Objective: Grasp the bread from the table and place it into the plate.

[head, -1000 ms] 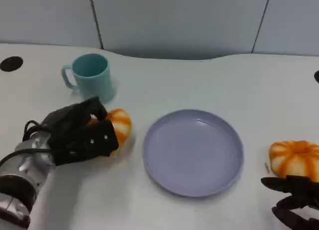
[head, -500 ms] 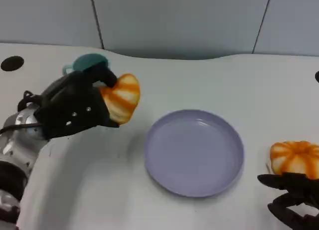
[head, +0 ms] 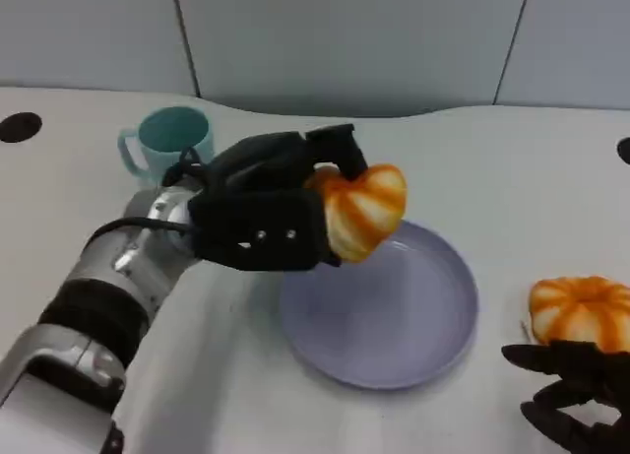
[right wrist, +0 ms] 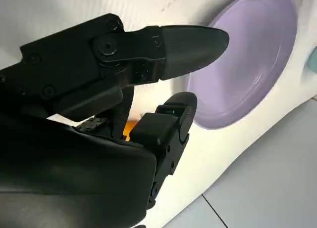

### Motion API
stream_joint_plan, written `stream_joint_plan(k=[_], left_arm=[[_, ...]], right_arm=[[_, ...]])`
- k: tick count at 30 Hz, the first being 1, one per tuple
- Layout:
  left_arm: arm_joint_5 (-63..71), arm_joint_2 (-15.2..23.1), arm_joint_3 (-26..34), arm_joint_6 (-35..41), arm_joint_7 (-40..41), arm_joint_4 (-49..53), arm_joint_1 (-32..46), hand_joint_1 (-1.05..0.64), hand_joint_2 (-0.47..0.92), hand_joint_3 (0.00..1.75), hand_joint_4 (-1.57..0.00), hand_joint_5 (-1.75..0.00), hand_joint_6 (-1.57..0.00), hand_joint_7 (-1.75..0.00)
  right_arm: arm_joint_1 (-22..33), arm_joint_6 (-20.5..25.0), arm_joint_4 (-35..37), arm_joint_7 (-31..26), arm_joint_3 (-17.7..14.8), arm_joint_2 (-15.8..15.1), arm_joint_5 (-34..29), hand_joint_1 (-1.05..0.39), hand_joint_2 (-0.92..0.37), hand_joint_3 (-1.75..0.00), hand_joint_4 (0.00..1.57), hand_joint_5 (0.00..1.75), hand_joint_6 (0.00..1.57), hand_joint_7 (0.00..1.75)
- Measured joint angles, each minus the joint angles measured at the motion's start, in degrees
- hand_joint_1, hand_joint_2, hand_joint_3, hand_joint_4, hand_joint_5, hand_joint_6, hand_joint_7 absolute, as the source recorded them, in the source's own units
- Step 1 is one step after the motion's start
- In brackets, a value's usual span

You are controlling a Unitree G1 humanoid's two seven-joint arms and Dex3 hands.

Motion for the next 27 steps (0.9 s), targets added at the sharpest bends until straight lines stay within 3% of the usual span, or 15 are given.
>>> stream_joint_plan(k=[9,15,21,24,25,27], left_arm=[[2.2,-2.9,-3.7,0.3,-2.3,3.5,-1.4,-0.11,0.86,0.01,-0.88,-1.75,-0.67,-1.75],[5.8,-3.1,-6.5,-1.6,-2.3,6.8,-1.9,-0.14,0.87,0.02,-0.80,-1.75,-0.60,-1.75],[9.3,-2.3,-9.0,-5.1,-1.5,7.7,-3.8,-0.38,0.85,0.00,-0.60,-1.75,-0.36,-1.73],[9.5,-1.6,-9.4,-6.9,-2.0,7.6,-5.6,-0.48,0.82,0.00,-0.40,-1.59,-0.40,-1.34],[9.5,-1.4,-9.4,-7.4,-2.5,7.6,-6.0,-0.51,0.81,0.00,-0.36,-1.44,-0.44,-1.06],[9.1,-0.9,-9.4,-8.9,-4.3,7.5,-6.3,-0.56,0.81,0.00,-0.32,-1.28,-0.49,-0.75]], right_arm=[[0.0,0.1,-0.2,-0.1,1.1,0.1,-0.4,-0.27,-0.92,-0.36,0.57,0.75,0.75,0.00],[0.0,0.1,-0.2,-0.6,1.2,0.1,-0.8,-0.28,-0.92,-0.36,0.59,0.75,0.76,0.00],[0.1,0.1,-0.3,-0.6,1.3,0.1,-0.8,-0.28,-0.92,-0.36,0.61,0.75,0.77,0.01],[0.1,0.1,-0.4,-0.6,1.3,0.1,-0.8,-0.26,-0.92,-0.35,0.65,0.78,0.79,0.02],[0.1,0.1,-0.4,-0.6,1.3,0.1,-0.8,-0.27,-0.92,-0.35,0.64,0.79,0.79,0.02],[0.1,0.2,-0.5,-0.6,1.3,0.2,-0.8,-0.27,-0.92,-0.35,0.64,0.80,0.79,0.02]])
